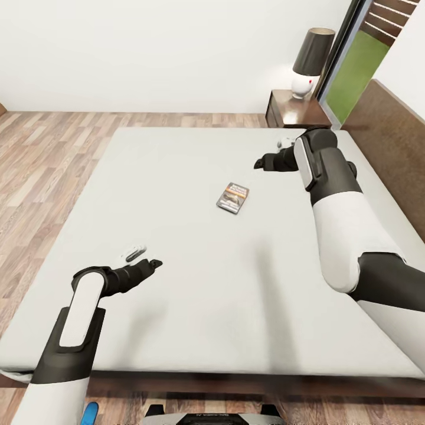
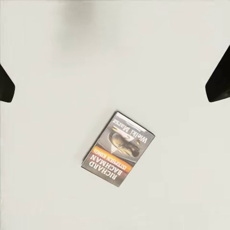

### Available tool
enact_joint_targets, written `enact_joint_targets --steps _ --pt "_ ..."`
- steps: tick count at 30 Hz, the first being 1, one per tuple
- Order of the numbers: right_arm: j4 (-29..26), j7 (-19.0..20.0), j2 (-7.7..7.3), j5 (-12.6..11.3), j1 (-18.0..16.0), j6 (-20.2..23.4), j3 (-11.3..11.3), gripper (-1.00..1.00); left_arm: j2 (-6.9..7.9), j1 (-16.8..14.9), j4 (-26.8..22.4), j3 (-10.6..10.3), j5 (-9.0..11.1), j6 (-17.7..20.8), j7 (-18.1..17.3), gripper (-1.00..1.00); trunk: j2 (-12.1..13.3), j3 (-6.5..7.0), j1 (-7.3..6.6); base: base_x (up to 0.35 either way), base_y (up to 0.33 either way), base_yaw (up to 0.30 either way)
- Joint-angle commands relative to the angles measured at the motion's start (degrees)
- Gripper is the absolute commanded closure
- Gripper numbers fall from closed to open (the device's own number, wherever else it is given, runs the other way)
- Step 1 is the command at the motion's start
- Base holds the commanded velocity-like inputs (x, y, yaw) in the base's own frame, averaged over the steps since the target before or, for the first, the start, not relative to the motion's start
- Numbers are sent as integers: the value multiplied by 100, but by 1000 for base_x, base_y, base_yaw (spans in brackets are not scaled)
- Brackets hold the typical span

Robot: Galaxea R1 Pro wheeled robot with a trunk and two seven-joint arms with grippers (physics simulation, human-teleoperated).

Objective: In the bedroom, move the book from the bed onto either nightstand, and place the two sandals side by side next to the bed.

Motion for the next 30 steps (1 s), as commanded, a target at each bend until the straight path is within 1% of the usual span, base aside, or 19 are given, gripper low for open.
enact_joint_targets --steps 1,4,8,12,16,18,19,22,30 --pt "-23 53 -16 59 -20 23 -26 -100 25 1 -6 76 64 21 47 -100 -4 -13 0 0 0 -57" --pt "-115 53 -53 59 -35 34 -26 -100 110 13 -6 237 71 24 21 -100 -4 -38 0 0 0 -91" --pt "-230 52 -67 59 -24 48 -21 -100 153 17 17 304 69 20 1 -100 -4 -69 0 0 0 -136" --pt "-385 48 -72 56 -13 48 -15 -100 176 17 44 339 64 18 -6 -100 -4 -95 0 0 0 -172" --pt "-712 50 -72 39 11 48 -20 -100 197 22 47 361 63 20 -14 -100 -4 -123 0 0 0 -173" --pt "-892 55 -65 36 65 48 -19 -100 203 24 49 366 61 21 -15 -100 -4 -138 0 0 0 -146" --pt "-892 55 -65 36 65 48 -19 -100 203 24 49 366 61 21 -15 -100 -4 -145 0 0 0 -142" --pt "-1097 58 -55 42 191 48 -4 -100 208 24 43 369 60 21 -13 -100 -4 -169 0 0 0 -126" --pt "-1265 60 -30 42 316 48 17 -100 211 26 13 374 59 28 -10 -100 -4 -236 0 0 0 -87"
